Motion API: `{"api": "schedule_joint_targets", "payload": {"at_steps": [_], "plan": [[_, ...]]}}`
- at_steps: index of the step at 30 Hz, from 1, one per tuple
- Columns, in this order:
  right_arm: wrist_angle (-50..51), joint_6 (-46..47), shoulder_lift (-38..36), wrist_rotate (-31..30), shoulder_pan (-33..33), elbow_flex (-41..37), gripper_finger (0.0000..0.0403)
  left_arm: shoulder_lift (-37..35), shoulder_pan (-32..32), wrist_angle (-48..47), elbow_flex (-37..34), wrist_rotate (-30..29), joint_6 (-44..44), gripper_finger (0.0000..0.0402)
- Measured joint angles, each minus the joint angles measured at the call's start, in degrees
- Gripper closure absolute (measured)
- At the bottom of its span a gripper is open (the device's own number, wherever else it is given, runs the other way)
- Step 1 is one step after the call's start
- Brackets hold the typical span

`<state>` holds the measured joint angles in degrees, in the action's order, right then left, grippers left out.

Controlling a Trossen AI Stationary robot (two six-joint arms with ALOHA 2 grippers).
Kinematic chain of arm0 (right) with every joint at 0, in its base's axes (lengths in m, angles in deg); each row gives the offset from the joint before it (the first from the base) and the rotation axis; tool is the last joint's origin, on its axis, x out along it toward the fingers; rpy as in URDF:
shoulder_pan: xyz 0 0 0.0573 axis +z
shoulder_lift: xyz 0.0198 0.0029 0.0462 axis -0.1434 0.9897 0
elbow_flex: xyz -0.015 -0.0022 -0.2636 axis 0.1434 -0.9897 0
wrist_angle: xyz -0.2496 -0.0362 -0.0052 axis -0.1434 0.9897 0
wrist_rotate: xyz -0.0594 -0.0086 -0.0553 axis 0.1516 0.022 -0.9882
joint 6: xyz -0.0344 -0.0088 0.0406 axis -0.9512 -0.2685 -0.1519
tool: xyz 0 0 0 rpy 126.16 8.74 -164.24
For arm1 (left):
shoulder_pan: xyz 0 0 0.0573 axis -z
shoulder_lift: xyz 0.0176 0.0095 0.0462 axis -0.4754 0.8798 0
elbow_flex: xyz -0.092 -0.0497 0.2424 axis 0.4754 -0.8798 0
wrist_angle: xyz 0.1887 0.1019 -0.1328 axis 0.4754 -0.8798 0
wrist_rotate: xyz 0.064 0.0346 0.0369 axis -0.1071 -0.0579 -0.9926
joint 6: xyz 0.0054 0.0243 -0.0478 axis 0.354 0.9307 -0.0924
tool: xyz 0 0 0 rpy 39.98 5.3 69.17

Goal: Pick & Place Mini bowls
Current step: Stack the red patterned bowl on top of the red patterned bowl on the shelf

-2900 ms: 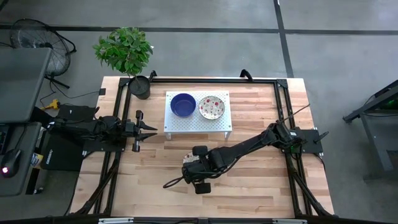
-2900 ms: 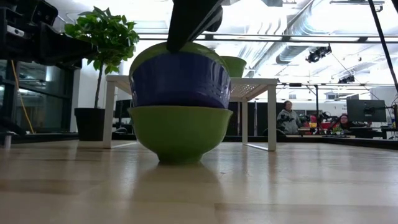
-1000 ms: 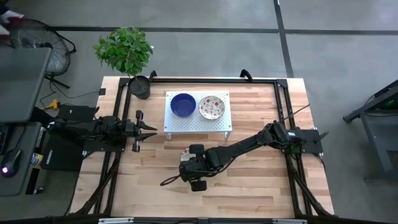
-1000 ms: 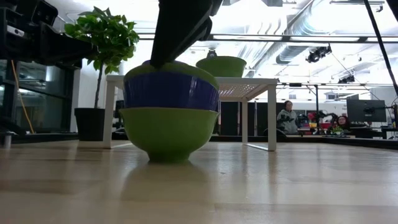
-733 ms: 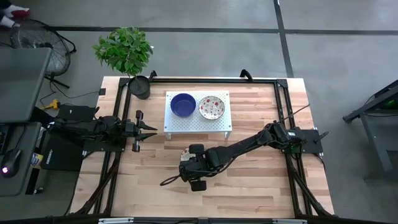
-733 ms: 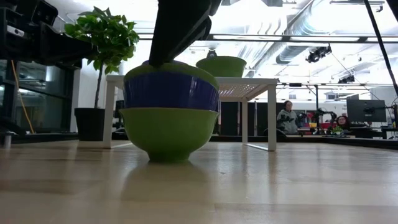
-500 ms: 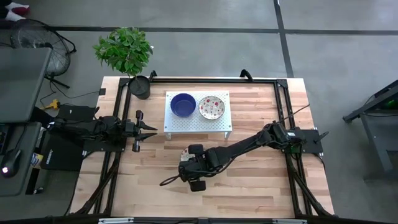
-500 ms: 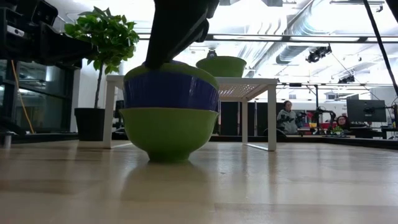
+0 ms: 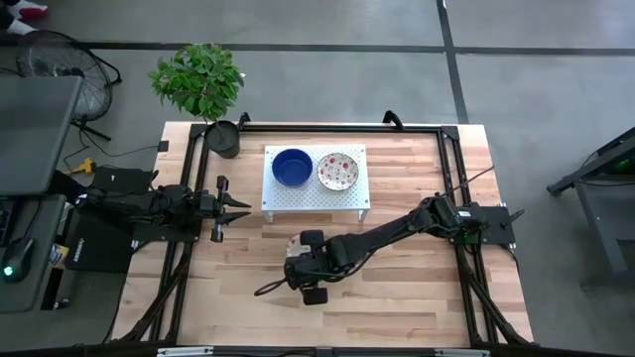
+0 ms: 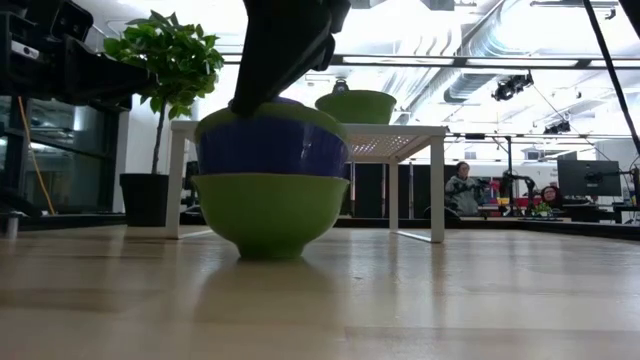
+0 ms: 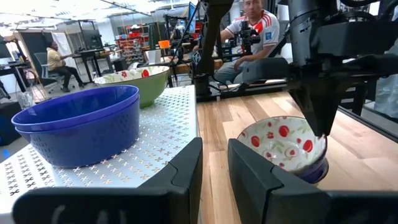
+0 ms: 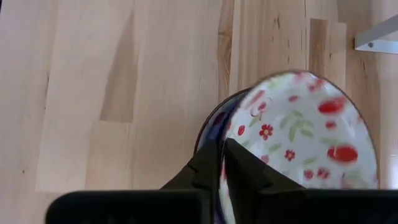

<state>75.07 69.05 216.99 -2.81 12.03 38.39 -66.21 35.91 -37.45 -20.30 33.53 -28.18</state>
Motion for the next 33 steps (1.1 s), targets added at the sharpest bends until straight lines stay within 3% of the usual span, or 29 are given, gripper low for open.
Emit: {"api": "schedule_joint_targets", "payload": {"at_steps": [33], "plan": [[0.0, -0.7, -0.2, -6.0, 2.3, 0.1, 0.0403, 0.0, 0.0, 0.0, 0.0, 0.0, 0.0, 0.033]]}}
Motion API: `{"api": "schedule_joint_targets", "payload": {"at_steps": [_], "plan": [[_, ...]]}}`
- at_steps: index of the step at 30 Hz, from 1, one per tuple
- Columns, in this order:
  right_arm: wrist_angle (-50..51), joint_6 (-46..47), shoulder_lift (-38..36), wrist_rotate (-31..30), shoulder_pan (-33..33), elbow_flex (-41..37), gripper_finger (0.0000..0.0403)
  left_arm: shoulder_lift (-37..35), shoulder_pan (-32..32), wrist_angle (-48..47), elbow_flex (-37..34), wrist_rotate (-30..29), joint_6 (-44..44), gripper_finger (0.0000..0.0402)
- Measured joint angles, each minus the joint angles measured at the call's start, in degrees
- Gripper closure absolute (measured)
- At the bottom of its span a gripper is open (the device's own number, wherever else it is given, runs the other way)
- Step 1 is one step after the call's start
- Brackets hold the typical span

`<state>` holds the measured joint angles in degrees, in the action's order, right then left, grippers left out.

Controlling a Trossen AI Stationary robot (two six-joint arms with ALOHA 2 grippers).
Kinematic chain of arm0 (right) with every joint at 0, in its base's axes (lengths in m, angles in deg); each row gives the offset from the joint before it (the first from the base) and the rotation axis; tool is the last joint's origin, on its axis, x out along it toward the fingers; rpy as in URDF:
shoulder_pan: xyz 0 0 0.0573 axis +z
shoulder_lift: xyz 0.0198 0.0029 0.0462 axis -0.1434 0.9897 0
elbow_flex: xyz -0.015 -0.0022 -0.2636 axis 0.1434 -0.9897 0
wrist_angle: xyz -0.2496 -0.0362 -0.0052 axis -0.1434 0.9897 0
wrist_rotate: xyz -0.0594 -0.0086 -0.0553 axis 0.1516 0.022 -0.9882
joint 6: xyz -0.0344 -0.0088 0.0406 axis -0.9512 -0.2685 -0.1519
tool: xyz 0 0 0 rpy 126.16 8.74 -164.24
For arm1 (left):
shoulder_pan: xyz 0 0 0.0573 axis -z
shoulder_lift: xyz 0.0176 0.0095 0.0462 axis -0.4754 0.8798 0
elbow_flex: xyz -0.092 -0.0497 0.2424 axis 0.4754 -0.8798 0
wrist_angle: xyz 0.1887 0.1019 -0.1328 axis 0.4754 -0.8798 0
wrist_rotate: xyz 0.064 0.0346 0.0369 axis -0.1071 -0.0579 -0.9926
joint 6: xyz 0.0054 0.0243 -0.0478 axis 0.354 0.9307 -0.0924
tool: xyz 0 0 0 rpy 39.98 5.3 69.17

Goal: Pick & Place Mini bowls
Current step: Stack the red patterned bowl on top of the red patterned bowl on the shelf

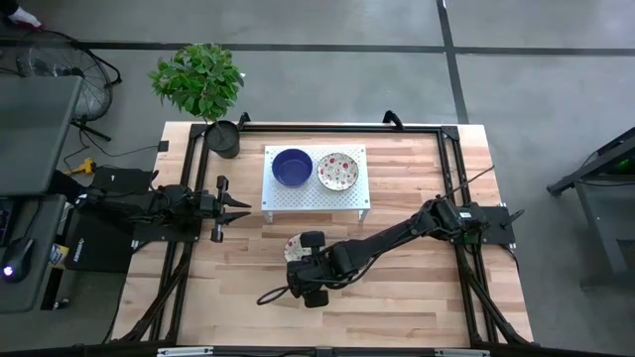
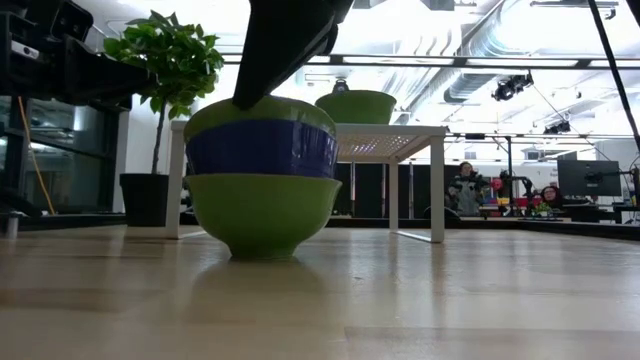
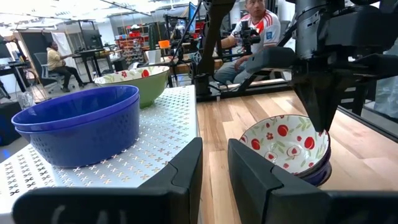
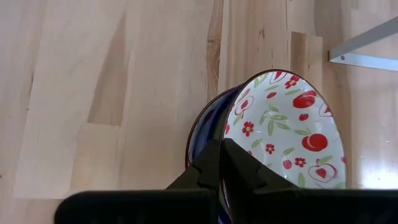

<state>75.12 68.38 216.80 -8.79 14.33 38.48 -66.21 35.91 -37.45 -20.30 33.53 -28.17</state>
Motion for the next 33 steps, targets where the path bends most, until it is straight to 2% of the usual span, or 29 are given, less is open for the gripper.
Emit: {"api": "schedule_joint_targets", "payload": {"at_steps": [8, 14, 33], "plan": [[0.0, -0.4, 0.0, -0.3, 0.3, 0.0, 0.0402, 0.0, 0.0, 0.0, 0.0, 0.0, 0.0, 0.033], [0.5, 0.1, -0.1, 3.1, -0.2, 0.0, 0.0399, 0.0, 0.0, 0.0, 0.0, 0.0, 0.0, 0.033], [3.1, -0.7, -0.1, 4.6, -0.9, 0.0, 0.0324, 0.0, 0.0, 0.0, 0.0, 0.0, 0.0, 0.033]]}}
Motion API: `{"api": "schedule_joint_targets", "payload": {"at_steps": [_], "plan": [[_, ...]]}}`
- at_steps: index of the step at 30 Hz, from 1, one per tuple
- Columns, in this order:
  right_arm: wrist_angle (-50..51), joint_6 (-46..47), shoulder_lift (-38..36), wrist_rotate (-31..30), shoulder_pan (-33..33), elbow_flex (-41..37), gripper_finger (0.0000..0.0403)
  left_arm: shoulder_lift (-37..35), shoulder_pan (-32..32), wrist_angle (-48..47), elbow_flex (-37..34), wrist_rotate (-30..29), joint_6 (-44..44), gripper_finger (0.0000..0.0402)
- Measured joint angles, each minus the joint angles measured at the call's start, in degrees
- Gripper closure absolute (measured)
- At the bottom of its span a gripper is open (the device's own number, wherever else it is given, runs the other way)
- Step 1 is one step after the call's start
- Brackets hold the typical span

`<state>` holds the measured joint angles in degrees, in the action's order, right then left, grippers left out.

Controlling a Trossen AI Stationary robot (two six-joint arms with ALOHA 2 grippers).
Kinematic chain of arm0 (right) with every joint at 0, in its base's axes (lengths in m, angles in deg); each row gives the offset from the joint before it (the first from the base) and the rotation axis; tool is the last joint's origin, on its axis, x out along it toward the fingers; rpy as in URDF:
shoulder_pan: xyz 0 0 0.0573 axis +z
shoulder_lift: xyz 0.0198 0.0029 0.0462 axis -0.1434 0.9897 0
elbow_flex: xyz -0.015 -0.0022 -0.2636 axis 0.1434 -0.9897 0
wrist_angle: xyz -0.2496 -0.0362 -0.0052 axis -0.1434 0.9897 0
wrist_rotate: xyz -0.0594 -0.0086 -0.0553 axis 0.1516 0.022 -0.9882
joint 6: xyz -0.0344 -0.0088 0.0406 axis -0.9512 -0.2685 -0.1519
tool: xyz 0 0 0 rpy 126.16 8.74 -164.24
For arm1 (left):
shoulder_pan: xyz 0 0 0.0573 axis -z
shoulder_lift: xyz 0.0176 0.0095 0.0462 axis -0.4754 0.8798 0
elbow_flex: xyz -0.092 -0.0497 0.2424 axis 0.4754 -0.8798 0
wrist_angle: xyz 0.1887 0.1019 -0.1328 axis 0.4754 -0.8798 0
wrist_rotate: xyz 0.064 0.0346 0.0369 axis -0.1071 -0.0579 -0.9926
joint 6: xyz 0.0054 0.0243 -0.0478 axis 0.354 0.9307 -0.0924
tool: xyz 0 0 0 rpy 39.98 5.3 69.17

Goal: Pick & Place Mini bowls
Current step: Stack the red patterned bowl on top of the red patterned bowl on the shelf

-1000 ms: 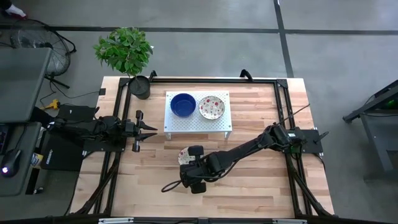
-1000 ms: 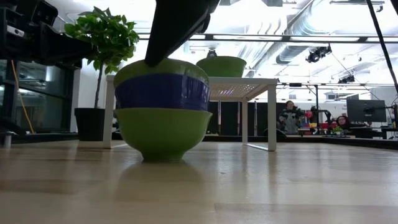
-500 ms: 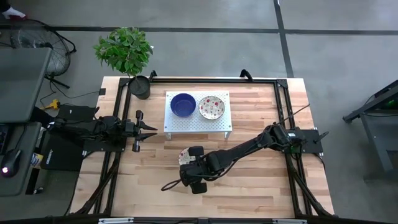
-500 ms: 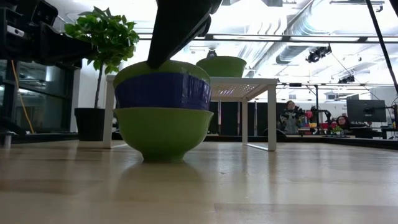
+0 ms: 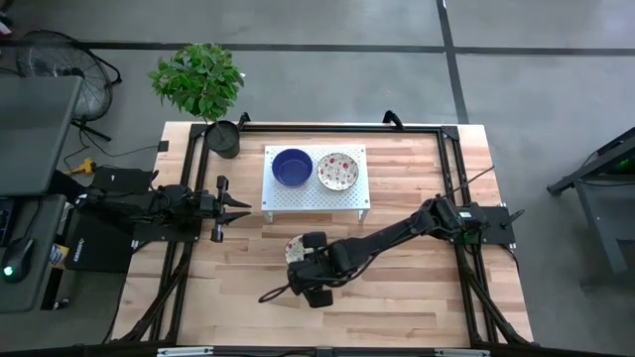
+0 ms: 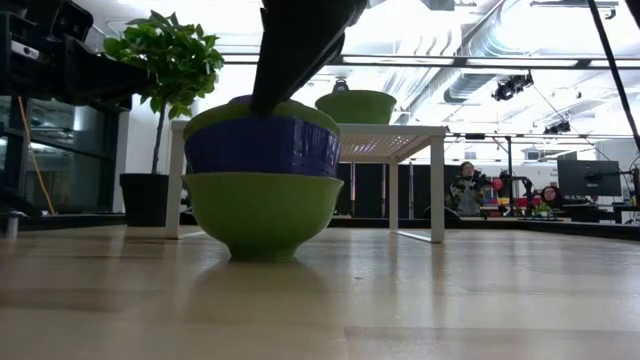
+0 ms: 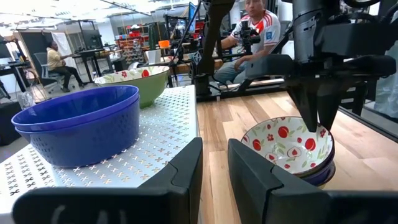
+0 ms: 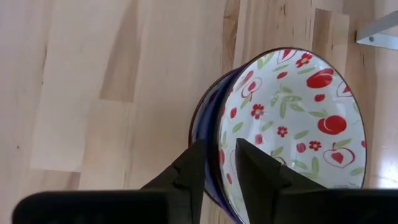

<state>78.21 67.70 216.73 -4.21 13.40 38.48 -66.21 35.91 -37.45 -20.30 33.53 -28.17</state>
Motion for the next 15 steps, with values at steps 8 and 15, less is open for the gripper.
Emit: {"api": "schedule_joint_targets", "payload": {"at_steps": [8, 15], "plan": [[0.3, -1.4, 0.0, 0.2, -0.6, 0.0, 0.0321, 0.0, 0.0, 0.0, 0.0, 0.0, 0.0, 0.033], [0.5, -2.7, 0.0, -0.1, -0.8, 0.0, 0.032, 0.0, 0.0, 0.0, 0.0, 0.0, 0.0, 0.033]]}}
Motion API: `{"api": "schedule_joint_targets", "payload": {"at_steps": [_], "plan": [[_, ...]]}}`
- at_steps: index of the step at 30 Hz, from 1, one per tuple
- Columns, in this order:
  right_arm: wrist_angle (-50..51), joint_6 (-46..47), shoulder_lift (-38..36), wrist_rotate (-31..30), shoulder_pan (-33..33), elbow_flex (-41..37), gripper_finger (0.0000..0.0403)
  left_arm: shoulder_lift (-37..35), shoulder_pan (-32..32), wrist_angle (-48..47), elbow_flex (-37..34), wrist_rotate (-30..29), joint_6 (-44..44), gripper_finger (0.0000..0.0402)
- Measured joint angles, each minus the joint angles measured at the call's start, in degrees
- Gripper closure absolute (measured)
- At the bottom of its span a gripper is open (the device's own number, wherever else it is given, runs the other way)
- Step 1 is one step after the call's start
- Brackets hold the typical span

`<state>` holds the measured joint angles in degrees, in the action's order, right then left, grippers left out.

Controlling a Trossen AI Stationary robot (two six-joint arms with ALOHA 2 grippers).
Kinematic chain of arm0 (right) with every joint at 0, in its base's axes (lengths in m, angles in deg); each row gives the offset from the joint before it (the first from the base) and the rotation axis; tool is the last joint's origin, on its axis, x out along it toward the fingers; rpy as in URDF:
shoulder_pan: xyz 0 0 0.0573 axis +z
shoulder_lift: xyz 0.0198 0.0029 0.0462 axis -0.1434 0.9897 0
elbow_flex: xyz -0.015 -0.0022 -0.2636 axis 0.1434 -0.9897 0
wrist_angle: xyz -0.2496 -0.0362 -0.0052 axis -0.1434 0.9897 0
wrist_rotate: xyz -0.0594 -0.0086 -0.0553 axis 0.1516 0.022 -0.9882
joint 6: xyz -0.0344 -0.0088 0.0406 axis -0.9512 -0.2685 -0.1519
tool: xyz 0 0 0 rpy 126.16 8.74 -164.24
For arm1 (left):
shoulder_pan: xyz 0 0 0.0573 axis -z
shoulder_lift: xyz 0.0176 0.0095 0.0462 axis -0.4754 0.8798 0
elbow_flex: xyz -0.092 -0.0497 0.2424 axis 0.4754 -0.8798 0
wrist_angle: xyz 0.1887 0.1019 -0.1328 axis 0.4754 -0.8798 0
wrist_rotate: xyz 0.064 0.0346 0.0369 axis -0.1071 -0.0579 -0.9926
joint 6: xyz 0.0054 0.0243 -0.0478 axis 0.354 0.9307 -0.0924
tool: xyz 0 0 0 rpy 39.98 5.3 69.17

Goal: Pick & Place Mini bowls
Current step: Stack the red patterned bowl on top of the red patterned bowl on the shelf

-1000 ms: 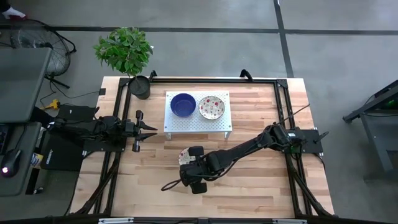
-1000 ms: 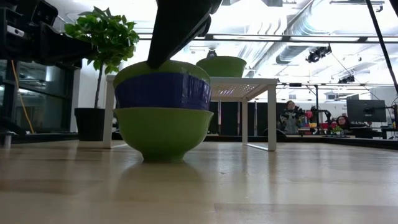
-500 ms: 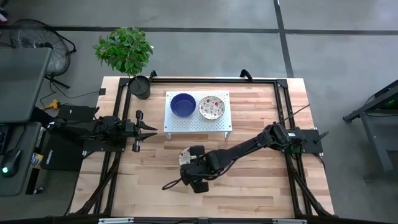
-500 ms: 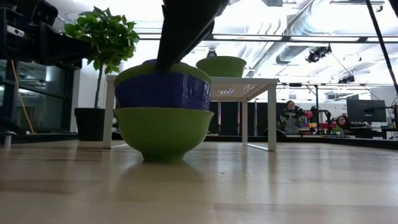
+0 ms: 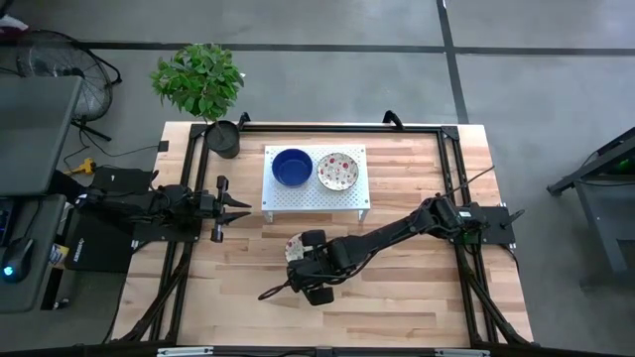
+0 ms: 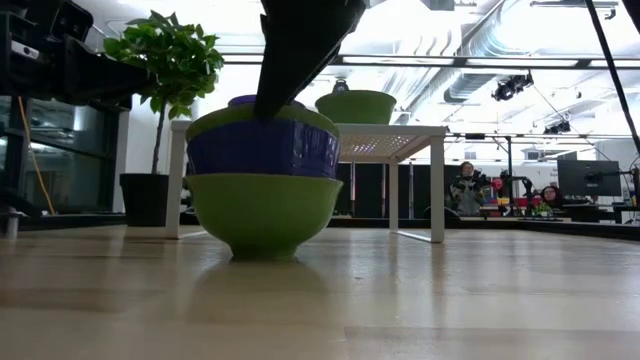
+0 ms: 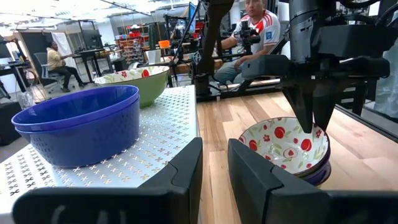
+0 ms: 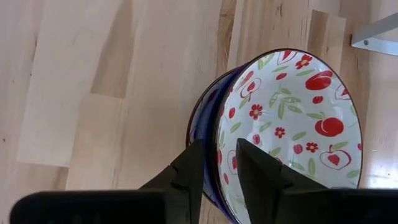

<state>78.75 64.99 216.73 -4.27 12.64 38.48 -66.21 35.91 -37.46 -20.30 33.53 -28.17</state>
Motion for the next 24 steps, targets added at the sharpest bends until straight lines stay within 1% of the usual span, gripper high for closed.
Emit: {"api": "schedule_joint_targets", "payload": {"at_steps": [6, 9, 12, 17, 24], "plan": [[0.0, 0.0, 0.0, 0.1, -0.4, 0.0, 0.032, 0.0, 0.0, 0.0, 0.0, 0.0, 0.0, 0.033], [-0.2, 0.0, 0.0, 1.2, -0.6, 0.0, 0.0322, 0.0, 0.0, 0.0, 0.0, 0.0, 0.0, 0.033], [-0.2, 0.0, 0.0, 2.0, -0.7, 0.0, 0.034, 0.0, 0.0, 0.0, 0.0, 0.0, 0.0, 0.033], [-0.3, 0.0, 0.0, 3.0, -0.6, 0.0, 0.039, 0.0, 0.0, 0.0, 0.0, 0.0, 0.0, 0.033], [-0.4, 0.9, -0.1, 1.1, -0.5, 0.0, 0.0398, 0.0, 0.0, 0.0, 0.0, 0.0, 0.0, 0.033]]}}
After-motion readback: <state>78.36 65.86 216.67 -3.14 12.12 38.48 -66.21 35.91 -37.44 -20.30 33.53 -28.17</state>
